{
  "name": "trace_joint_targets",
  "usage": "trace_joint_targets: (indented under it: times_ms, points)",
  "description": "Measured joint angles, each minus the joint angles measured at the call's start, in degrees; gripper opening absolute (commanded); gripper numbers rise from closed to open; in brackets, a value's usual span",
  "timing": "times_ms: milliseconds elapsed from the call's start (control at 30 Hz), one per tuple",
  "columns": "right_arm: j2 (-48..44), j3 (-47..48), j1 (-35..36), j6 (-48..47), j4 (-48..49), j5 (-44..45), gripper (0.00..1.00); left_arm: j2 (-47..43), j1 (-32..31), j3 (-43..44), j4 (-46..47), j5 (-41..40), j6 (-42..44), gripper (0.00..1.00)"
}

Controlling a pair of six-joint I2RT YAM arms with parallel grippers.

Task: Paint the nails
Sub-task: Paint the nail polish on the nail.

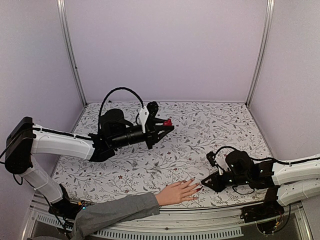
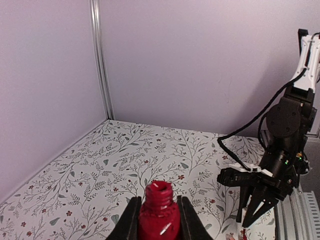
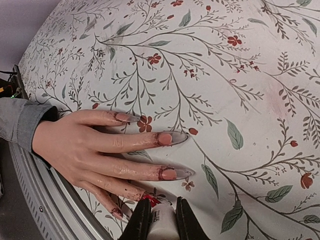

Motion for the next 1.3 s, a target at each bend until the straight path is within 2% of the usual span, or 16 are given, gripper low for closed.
trace_joint_targets:
  times_ms: [867,1133,1300]
  points:
    - [-3.6,0.0,0.2,1.3,-2.3,1.6,0.00,0.0,0.0,0.0,0.0,0.0,0.0,0.00]
    - [-7.2,-1.4,0.2,0.7,-2.0,1.1,0.00,0.0,0.0,0.0,0.0,0.0,0.0,0.00]
    - [-6.3,-1.5,0.3,-0.2,-0.7,-0.4,0.00,0.0,0.0,0.0,0.0,0.0,0.0,0.00]
